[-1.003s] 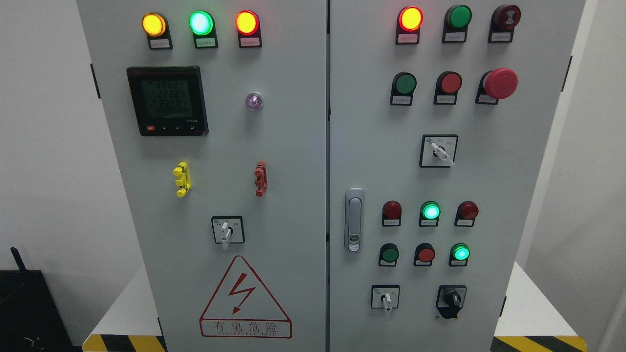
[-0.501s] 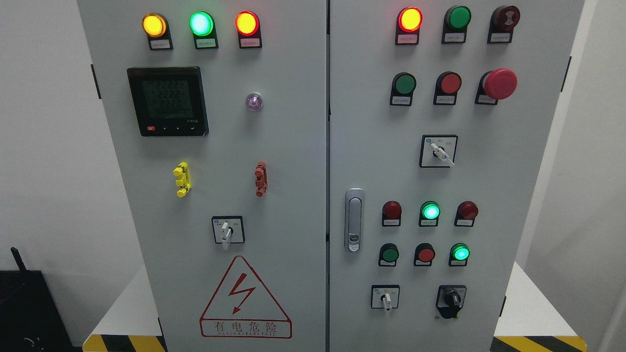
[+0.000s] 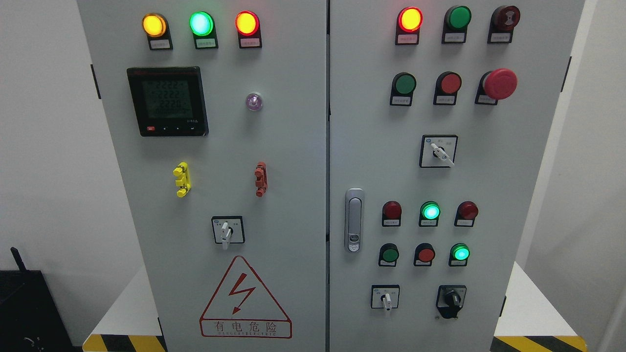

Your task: Turn on light switch 1

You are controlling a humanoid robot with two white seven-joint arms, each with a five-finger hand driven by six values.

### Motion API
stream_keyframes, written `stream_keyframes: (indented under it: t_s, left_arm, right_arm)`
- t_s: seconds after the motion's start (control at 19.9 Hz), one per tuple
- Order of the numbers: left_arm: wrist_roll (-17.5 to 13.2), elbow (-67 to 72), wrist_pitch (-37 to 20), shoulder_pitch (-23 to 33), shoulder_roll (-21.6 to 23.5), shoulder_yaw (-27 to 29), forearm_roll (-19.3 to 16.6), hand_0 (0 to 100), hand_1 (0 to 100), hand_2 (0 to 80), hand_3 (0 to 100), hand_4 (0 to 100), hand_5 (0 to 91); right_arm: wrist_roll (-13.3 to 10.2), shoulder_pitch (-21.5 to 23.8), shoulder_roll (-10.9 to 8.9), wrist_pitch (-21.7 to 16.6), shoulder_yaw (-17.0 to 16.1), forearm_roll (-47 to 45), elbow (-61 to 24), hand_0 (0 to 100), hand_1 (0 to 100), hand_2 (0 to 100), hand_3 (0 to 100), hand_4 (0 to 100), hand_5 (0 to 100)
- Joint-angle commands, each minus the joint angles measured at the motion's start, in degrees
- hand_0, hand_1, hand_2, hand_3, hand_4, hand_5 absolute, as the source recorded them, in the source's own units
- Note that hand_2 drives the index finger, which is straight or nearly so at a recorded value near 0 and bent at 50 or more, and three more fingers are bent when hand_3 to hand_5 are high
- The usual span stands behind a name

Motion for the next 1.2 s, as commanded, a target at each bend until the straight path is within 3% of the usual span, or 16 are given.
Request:
stream_keyframes:
  t_s: [0.0,0.05,0.2,0.35,0.6,0.75,0.85,1.15]
  left_arm:
    - [-0.5,-25.4,-6.0,1.4,2.7,6.1,1.6,30,36,13.6,36,51,23.9]
    - [-0.3,-27.2,-6.0,1.4,2.7,6.1,2.3,30,39,15.1,37,53,26.8]
    - [1.8,-33.3,-5.2,1.4,2.7,6.0,4.4,28,53,25.3,47,63,48.0]
    - [2.3,-41.4,-2.7,2.1,3.3,6.1,4.7,26,61,28.6,52,67,54.6]
    - [2.4,-57.0,10.7,0.7,2.7,6.4,8.9,26,66,35.9,57,70,58.6]
    - [3.4,-57.7,11.8,-2.5,2.5,6.3,9.0,24,70,44.3,64,75,64.3]
    - [4.1,-57.7,13.0,-4.8,2.5,6.2,9.0,16,70,49.1,67,77,67.8]
    - [6.2,-58.1,19.6,-12.9,1.8,5.6,9.0,3,71,52.2,72,78,69.3]
  right_arm:
    - [0.0,0.0,0.0,0.0,0.0,-1.4,0.0,0,0,0,0,0,0]
    - [0.0,0.0,0.0,0.0,0.0,-1.4,0.0,0,0,0,0,0,0]
    - [0.0,0.0,0.0,0.0,0.0,-1.4,0.0,0,0,0,0,0,0]
    - [0.0,0.0,0.0,-0.1,0.0,-1.4,0.0,0,0,0,0,0,0]
    - [0.0,0.0,0.0,0.0,0.0,-1.4,0.0,0,0,0,0,0,0]
    - [0.0,0.0,0.0,0.0,0.0,-1.4,0.0,0,0,0,0,0,0]
    - [0.0,0.0,0.0,-0.1,0.0,-1.4,0.0,0,0,0,0,0,0]
    - [0.0,0.0,0.0,-0.1,0.0,-1.4,0.0,0,0,0,0,0,0]
